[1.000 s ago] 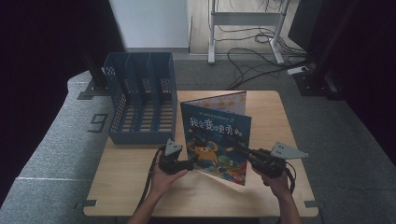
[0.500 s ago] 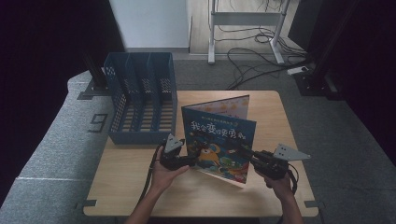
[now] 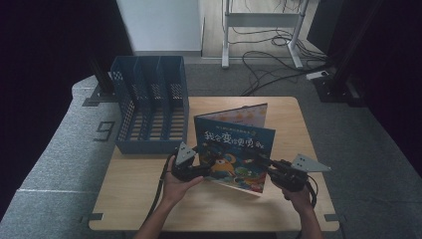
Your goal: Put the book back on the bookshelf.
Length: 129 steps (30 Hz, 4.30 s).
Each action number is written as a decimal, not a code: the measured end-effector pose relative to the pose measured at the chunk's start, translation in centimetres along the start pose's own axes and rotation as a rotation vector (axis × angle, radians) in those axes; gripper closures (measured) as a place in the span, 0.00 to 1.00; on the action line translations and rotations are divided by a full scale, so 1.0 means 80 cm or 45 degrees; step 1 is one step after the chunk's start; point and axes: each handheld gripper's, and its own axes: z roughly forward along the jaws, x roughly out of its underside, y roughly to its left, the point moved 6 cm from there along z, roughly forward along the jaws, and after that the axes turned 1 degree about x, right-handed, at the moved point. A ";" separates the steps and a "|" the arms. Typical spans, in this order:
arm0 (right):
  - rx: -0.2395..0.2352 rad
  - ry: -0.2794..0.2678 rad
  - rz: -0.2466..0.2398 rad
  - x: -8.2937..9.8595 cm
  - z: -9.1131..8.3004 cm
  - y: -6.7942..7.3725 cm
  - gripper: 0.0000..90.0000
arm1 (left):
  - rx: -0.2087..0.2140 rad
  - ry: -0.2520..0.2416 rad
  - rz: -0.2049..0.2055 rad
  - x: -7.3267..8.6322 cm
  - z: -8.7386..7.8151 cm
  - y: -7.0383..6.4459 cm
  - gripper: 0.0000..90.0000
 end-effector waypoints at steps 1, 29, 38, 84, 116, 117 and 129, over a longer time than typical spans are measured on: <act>0.005 0.002 0.002 0.001 0.000 -0.001 0.84 | 0.006 -0.006 0.004 0.000 0.000 -0.001 0.30; 0.082 0.032 0.018 0.010 -0.001 -0.016 0.72 | 0.090 -0.032 0.057 -0.003 -0.008 -0.014 0.39; 0.119 0.026 0.034 0.011 -0.002 -0.021 0.68 | 0.087 -0.047 0.064 -0.006 -0.007 -0.019 0.42; 0.334 -0.013 0.154 0.001 -0.005 -0.044 0.33 | 0.131 -0.104 0.087 -0.012 -0.022 -0.024 0.54; 0.275 0.024 0.146 -0.004 0.025 -0.026 0.28 | 0.177 -0.156 0.070 -0.037 -0.024 -0.026 0.54; 0.281 0.024 0.148 -0.004 0.025 -0.027 0.26 | 0.181 -0.158 0.072 -0.036 -0.025 -0.027 0.54; 0.353 0.008 0.186 -0.004 0.030 -0.038 0.15 | 0.216 -0.160 0.095 -0.034 -0.027 -0.034 0.55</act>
